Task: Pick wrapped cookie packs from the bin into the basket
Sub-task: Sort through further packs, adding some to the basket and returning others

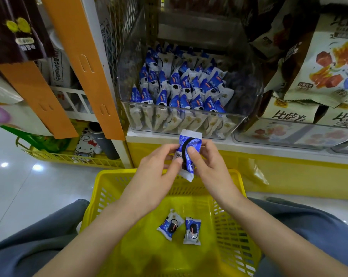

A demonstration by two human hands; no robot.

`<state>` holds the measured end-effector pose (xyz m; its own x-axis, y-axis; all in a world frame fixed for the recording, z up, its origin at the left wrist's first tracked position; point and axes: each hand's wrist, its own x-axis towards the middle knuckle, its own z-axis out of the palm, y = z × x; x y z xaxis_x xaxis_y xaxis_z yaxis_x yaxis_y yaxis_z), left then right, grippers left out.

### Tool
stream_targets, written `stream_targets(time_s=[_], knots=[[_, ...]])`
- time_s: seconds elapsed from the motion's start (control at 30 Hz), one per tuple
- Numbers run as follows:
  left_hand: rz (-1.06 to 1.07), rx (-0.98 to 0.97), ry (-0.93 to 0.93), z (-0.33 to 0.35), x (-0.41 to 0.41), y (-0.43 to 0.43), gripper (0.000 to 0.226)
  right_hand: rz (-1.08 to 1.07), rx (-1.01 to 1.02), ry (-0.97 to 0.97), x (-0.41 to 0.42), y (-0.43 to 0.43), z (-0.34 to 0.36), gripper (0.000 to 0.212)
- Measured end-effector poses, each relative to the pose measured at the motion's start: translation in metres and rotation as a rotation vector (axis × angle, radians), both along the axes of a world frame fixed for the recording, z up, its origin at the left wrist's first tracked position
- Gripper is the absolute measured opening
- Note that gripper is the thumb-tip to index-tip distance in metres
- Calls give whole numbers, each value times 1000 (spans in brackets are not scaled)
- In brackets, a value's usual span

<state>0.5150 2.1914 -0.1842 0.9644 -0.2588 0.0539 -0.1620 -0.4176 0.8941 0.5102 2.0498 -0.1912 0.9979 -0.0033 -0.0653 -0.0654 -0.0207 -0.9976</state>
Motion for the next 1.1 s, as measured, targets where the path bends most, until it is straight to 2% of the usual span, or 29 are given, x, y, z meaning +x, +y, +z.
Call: stream_targets(time_s=[0.13,0.37,0.67,0.87,1.03,1.1], knots=[[41,-40,18,0,-2,-1,31,57,44,16,-2,2,0,19],[103,-115,36,1,2,-1,12,114,-44,-33,-2,6,4,26],[49,183,-134,-4,6,9,17,101,-27,1,-3,9,1,23],[94,235,-132,-2,7,10,19,165,-45,49,-1,9,-1,22],[108,374,-239,-2,6,11,17,248,-149,55,-5,11,-5,25],[129,339,-209,-2,8,11,12,241,-154,53,-4,11,-4,25]])
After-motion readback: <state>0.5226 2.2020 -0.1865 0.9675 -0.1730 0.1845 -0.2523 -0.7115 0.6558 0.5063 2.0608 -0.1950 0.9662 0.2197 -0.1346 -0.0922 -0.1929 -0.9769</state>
